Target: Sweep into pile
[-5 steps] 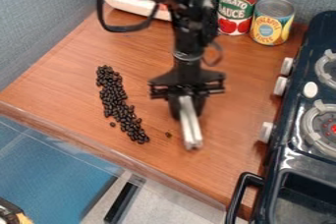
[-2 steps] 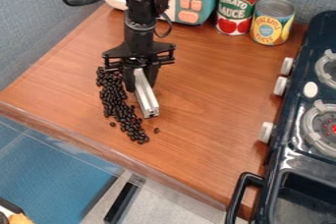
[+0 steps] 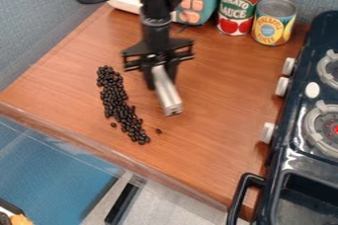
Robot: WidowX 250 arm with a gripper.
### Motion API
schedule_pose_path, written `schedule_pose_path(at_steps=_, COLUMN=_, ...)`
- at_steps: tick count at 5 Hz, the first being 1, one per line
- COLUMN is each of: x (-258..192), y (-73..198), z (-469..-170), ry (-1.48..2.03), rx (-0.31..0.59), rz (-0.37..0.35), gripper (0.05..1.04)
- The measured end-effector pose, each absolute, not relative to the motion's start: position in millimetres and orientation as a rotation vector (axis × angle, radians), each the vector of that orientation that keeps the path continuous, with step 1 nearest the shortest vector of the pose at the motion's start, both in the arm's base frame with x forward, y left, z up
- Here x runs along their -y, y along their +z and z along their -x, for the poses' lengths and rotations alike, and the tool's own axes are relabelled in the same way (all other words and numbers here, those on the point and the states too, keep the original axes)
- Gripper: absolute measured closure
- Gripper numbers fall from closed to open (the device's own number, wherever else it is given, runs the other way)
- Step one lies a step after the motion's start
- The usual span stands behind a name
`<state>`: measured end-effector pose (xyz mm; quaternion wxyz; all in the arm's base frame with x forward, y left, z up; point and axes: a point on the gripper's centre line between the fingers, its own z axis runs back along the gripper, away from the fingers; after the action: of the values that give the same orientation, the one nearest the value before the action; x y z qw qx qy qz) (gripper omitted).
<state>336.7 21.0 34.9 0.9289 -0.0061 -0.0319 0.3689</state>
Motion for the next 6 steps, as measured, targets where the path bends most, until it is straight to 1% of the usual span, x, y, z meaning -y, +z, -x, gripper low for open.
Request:
schedule_pose_path(at_steps=1, x=1, y=40, z=-351, ry=0.743, rx=0.069, rz=0.035, gripper=0.698)
schedule_pose_path(at_steps=2, x=13, y=24, z=-366, ry=0.754, rx=0.083, rz=-0.023, gripper=0.698)
schedule_pose_path(at_steps=3, x=18, y=12, z=-380, ry=0.759, rx=0.111, rz=-0.101, gripper=0.698)
schedule_pose_path(at_steps=4, x=17, y=12, z=-392, ry=0.751, rx=0.124, rz=-0.127, gripper=0.638)
schedule_pose_path(at_steps=5, x=18, y=14, z=-397, ry=0.766, rx=0.110, rz=-0.100, gripper=0.331)
schedule_pose_path(at_steps=6, x=13, y=20, z=-393, ry=0.789, rx=0.071, rz=-0.067, gripper=0.093)
